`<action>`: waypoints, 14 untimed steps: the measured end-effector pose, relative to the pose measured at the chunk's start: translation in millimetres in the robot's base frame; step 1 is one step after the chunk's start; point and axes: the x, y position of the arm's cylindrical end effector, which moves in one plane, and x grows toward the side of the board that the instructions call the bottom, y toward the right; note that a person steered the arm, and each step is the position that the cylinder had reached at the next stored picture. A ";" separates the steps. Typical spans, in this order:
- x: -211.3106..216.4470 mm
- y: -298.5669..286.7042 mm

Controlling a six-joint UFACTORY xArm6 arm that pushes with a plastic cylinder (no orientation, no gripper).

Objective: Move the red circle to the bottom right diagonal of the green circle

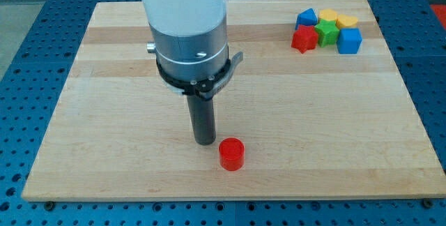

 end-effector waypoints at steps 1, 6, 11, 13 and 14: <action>-20.8 -0.7; 16.4 101.9; 45.5 101.2; 45.7 87.6; 45.7 79.8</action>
